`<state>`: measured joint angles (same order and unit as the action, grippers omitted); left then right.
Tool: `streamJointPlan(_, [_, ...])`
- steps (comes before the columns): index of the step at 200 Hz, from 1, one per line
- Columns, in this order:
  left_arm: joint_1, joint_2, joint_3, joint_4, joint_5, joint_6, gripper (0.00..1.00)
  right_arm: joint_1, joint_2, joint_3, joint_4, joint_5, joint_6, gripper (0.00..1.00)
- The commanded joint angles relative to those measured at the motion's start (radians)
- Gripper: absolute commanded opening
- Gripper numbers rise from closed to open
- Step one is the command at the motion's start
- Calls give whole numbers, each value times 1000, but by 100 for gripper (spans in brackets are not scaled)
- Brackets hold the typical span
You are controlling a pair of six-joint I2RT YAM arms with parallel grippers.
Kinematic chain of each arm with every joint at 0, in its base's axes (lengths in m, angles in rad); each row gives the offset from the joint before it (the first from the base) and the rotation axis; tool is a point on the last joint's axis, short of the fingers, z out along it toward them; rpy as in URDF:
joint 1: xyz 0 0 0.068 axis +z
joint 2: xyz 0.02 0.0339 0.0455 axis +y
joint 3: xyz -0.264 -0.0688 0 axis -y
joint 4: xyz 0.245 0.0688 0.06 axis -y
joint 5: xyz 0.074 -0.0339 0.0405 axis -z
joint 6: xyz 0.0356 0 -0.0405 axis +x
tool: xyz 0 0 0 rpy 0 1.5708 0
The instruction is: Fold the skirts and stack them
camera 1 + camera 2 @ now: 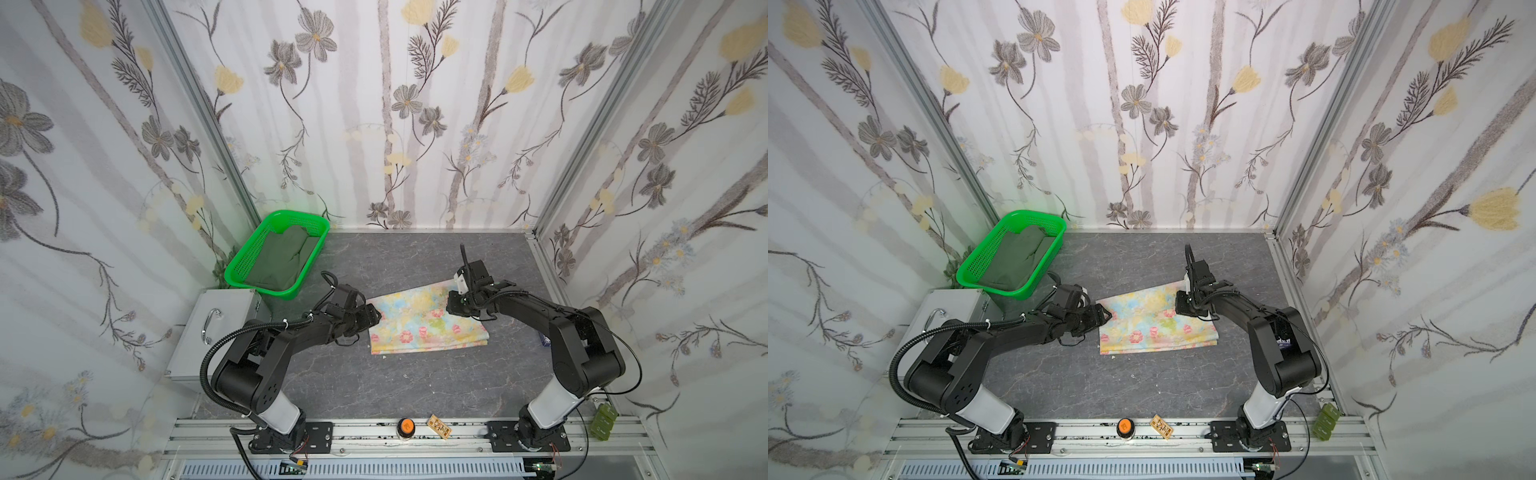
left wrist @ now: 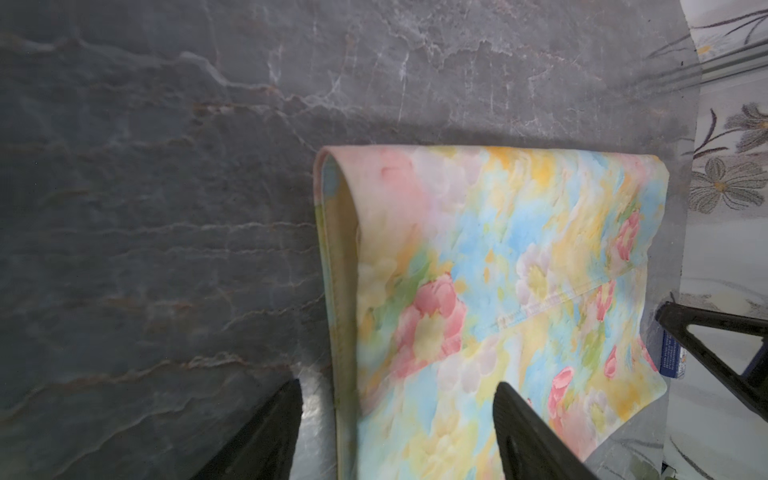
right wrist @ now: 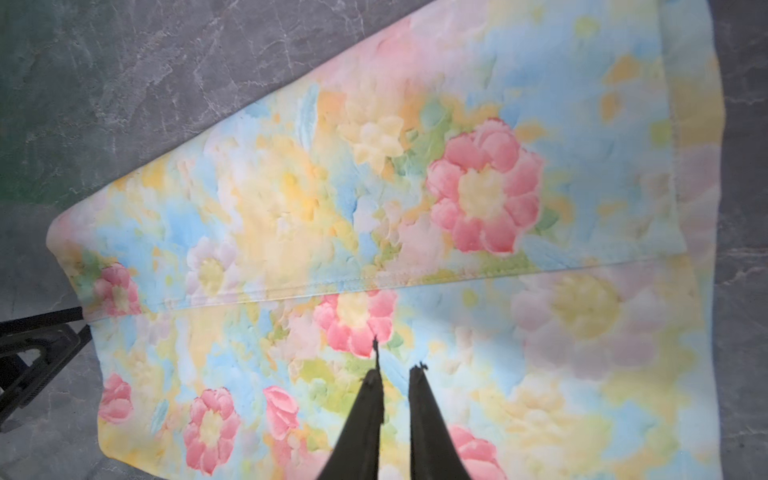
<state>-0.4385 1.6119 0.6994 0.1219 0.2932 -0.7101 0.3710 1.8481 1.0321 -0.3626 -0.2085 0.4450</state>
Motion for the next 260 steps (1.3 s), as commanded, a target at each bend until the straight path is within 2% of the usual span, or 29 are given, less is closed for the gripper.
streamJointPlan(1, [0,40,9,-36,18,14,75,0,21,-7,13,13,-19,16])
streamJointPlan(32, [-16,92,29,-22,46,8,71,1,38,-25,32,2,-12,15])
streamJointPlan(70, [-38,142,49,-12,58,-8,61,4,42,-48,55,-10,-2,14])
streamJointPlan(83, [-46,157,55,-10,59,-12,52,4,44,-54,61,-11,0,14])
streamJointPlan(115, [-51,161,64,-5,44,-20,18,8,57,-62,73,-28,3,13])
streamJointPlan(131, [-51,150,61,-5,36,-20,5,11,58,-67,79,-30,3,13])
streamJointPlan(136, [-51,146,61,-5,34,-20,1,11,59,-68,80,-31,4,12])
streamJointPlan(146, [-49,136,59,-7,32,-22,0,11,59,-68,82,-34,4,12])
streamJointPlan(181, [-43,89,51,-8,32,-28,0,10,60,-72,88,-47,5,12])
streamJointPlan(195, [-39,77,42,-8,47,-41,12,11,60,-71,88,-48,5,12])
streamJointPlan(201, [-38,72,34,-8,53,-48,30,11,59,-71,88,-50,4,12])
streamJointPlan(204, [-36,69,30,-10,58,-53,35,11,59,-71,87,-50,4,12])
streamJointPlan(221, [-35,44,-2,-13,77,-70,56,11,57,-72,88,-55,5,12])
streamJointPlan(260, [-39,-9,-69,-19,102,-91,61,14,50,-76,91,-60,9,12])
